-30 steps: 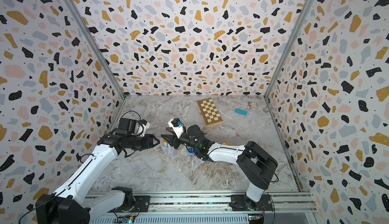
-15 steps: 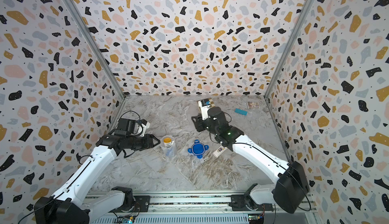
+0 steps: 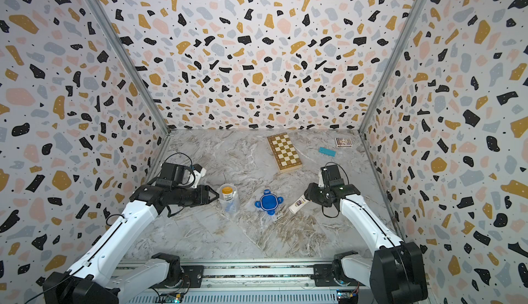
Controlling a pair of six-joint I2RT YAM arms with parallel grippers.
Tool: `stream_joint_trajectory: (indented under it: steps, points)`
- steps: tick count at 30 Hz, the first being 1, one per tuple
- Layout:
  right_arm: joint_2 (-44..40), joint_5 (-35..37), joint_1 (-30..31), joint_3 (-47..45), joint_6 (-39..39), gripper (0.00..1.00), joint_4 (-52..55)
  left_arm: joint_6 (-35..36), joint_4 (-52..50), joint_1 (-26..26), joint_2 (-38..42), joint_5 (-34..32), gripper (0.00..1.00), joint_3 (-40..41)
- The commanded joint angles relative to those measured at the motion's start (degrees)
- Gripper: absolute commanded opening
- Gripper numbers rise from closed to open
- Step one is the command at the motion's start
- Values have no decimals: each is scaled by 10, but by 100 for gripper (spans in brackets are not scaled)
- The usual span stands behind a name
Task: Pack away toiletry kits
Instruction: Adjust the toiletry item at the center of the board.
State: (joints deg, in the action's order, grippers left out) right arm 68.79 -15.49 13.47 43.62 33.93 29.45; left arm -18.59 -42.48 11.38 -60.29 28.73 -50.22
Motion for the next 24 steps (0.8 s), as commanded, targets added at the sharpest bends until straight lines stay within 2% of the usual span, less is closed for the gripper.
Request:
stream_joint_trajectory:
  steps: [1,8,15,24]
  points:
    - [28,-57,-2,10,12,57,5,11,1,3,7,14,55,5]
    - [98,-69,-9,12,43,57,-24,12,5,3,10,25,55,5]
    - [152,-51,-14,10,72,58,-46,11,10,3,14,36,55,4]
    - [248,6,0,88,16,56,-47,11,13,3,14,46,55,3]
